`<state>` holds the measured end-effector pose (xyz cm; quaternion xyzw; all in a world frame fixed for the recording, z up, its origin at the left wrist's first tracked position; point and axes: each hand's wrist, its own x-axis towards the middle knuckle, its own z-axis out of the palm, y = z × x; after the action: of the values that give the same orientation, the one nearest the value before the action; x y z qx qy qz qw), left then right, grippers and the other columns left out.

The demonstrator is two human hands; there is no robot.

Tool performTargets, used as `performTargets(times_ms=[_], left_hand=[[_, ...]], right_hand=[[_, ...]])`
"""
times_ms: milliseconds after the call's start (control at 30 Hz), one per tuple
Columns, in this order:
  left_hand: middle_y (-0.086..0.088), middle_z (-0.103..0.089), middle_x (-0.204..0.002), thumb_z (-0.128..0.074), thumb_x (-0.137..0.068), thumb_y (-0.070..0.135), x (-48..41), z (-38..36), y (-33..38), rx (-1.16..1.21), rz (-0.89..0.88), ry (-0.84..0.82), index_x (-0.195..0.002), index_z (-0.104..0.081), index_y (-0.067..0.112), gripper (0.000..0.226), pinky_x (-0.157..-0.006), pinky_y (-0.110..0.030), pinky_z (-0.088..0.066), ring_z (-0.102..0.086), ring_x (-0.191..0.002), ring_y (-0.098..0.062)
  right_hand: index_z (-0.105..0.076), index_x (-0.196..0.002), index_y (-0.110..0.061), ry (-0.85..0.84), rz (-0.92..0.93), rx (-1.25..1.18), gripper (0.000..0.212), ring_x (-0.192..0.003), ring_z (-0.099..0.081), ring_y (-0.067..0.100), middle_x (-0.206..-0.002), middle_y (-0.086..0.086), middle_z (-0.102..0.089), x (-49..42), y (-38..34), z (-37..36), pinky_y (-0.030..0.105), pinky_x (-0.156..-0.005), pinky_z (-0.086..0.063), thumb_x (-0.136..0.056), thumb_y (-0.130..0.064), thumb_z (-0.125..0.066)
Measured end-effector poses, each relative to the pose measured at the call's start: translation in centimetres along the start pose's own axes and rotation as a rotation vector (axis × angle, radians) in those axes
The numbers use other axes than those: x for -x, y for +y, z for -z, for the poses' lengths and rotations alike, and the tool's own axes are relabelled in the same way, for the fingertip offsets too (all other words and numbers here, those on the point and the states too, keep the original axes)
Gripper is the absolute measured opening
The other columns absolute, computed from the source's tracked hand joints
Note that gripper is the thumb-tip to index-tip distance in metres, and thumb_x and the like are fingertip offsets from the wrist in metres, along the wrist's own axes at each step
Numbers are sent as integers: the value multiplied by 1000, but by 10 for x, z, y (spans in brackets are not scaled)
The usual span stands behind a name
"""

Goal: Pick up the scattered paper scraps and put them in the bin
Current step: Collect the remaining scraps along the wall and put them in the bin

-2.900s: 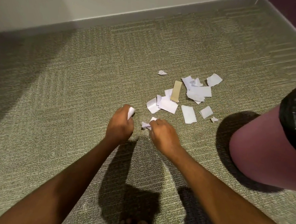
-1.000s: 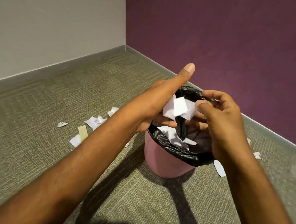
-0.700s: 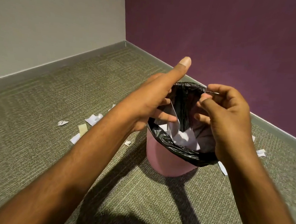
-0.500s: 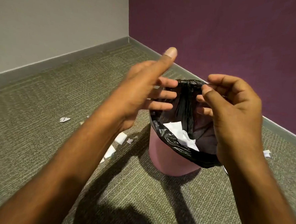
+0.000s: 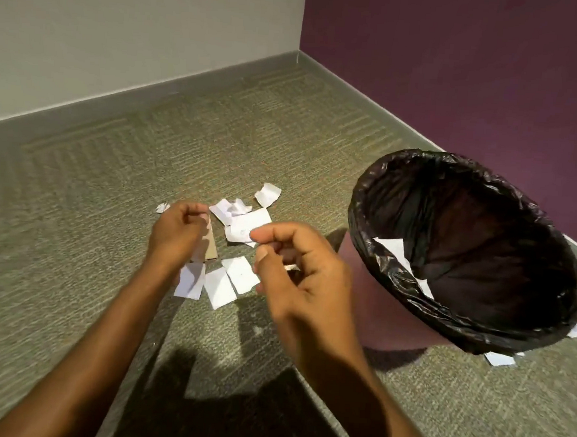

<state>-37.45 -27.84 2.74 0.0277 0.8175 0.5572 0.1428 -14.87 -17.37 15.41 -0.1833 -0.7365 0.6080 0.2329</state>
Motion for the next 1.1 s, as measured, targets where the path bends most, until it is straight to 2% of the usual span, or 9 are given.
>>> performTargets(times_ms=[133,200,267,433,567,633,900,1000,1100], left_hand=[[-9,-62,-142,-64,-97,0,-48,13,-46,-483,-335,36,-140,-63,18,48,-111,-51,-46,-55,-136,-33],[-17,-40,-167,-63,-95,-3,-76,23,-60,-681,-325,18,-156,-50,16,65,-124,-60,-31,-28,-158,-41],[-16,-30,-174,-64,-99,4,-97,32,-71,-802,-265,-27,-163,-40,17,70,-126,-64,-28,-20,-162,-42],[-19,-63,-131,-70,-99,15,-110,38,-88,-879,-305,52,-131,-69,9,33,-96,-56,-55,-59,-122,-44],[-17,-63,-105,-71,-95,4,-102,41,-95,-814,-377,123,-100,-70,9,7,-77,-48,-53,-59,-103,-42],[-15,-62,-100,-64,-92,-5,-98,42,-99,-791,-386,135,-90,-65,14,20,-77,-48,-51,-57,-101,-42],[-8,-65,-114,-55,-97,-16,-66,49,-101,-528,-327,103,-106,-73,15,37,-87,-32,-55,-63,-105,-21],[-3,-73,-113,-50,-94,-20,-36,47,-93,-439,-328,77,-110,-74,9,41,-83,-16,-50,-66,-102,-17],[-3,-74,-104,-48,-104,0,-8,41,-88,-317,-276,38,-114,-68,21,31,-76,-35,-54,-66,-89,-17]], right_hand=[[-73,-109,-28,-44,-68,238,19,-94,-66,8,-107,-13,-70,-13,66,-16,21,-75,-50,-102,-13,-63],[-72,-115,-26,-91,-107,343,21,-96,-65,4,-111,-11,-68,-17,98,-21,19,-79,-50,-102,-12,-63],[-70,-124,-22,-146,-127,431,26,-99,-64,4,-115,-7,-65,-17,124,-24,19,-84,-51,-101,-10,-64],[-66,-134,-19,-246,-138,575,35,-111,-61,13,-126,-5,-60,-19,164,-35,32,-98,-54,-100,-9,-65],[-64,-136,-19,-276,-98,664,35,-123,-57,14,-133,-5,-61,-21,176,-42,32,-104,-52,-102,-12,-65],[-63,-135,-21,-275,-65,700,34,-126,-54,16,-133,-5,-61,-23,177,-50,37,-104,-52,-102,-17,-66],[-39,-161,-19,-499,102,856,72,-140,-45,24,-167,-4,-41,-44,172,-93,46,-111,-48,-98,-21,-72],[-41,-159,-17,-526,117,903,75,-132,-48,26,-156,1,-52,-48,178,-103,47,-102,-52,-92,-8,-73],[-56,-142,-17,-449,126,952,61,-117,-50,24,-133,2,-58,-47,180,-104,42,-87,-53,-86,-9,-79]])
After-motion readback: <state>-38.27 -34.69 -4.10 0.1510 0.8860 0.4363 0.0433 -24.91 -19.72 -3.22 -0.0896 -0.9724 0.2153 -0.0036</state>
